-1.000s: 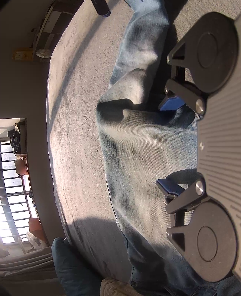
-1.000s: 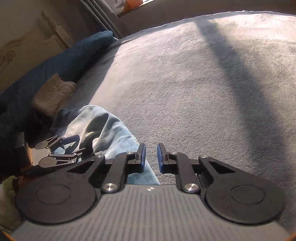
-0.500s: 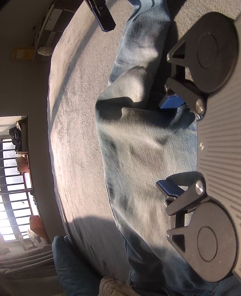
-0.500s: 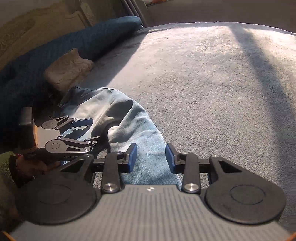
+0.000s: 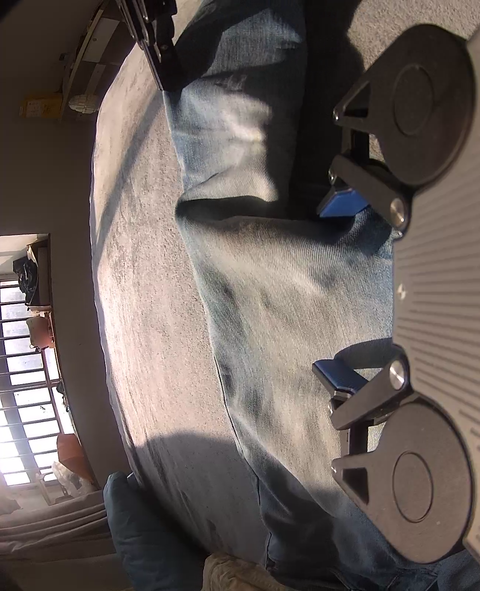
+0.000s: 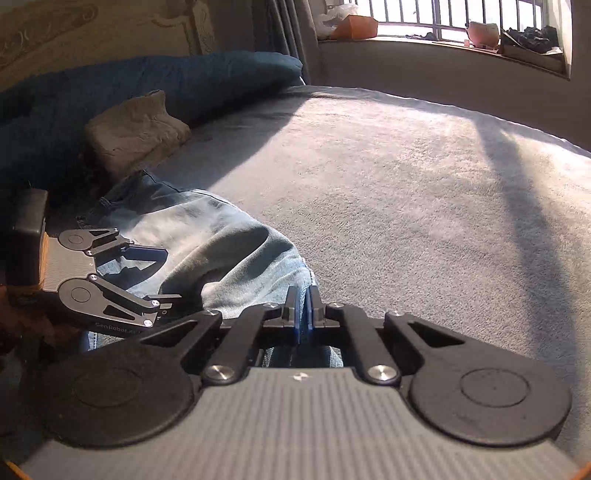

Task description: Fold clothes

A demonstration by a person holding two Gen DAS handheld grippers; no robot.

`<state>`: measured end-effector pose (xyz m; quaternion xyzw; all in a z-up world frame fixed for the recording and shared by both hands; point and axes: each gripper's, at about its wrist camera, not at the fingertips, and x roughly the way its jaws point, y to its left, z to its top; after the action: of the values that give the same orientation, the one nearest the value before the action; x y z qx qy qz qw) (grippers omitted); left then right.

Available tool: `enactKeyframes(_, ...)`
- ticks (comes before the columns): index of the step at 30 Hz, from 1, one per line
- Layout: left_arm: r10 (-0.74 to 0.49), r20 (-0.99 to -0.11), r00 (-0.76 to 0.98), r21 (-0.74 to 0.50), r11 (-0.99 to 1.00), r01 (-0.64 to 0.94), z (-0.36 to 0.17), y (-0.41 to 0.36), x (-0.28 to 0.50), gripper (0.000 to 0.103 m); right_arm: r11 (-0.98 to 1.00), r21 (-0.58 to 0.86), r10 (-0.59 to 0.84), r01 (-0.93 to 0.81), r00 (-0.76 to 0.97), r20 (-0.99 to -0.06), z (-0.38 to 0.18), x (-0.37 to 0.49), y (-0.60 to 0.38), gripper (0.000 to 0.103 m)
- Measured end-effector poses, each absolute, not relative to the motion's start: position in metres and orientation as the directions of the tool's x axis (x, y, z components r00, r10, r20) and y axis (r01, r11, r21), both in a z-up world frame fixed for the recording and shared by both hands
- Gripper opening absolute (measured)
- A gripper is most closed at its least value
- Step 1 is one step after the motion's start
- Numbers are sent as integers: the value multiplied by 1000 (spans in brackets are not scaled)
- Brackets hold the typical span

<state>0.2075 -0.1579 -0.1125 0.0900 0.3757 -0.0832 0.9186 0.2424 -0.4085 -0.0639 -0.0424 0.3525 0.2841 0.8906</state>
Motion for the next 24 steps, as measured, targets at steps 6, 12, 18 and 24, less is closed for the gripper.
enactKeyframes(6,-74,-701,709,138,962,237,-102,-162,213,81,863,-32,350,-504,643,-681,-76,288,-416,2)
enactKeyframes(12,-48,-707,705,188,949,253,-98,-171,221,81,823,-118,303,-555,606,-736,-121,321,-407,1)
enactKeyframes(18,-31,-716,697,218,939,265,-95,-178,222,80,886,70,370,-459,606,-704,-125,333,-434,20)
enactKeyframes(24,-7,-740,673,204,950,235,-96,-181,219,81,853,493,484,-171,608,-629,-133,352,-501,31)
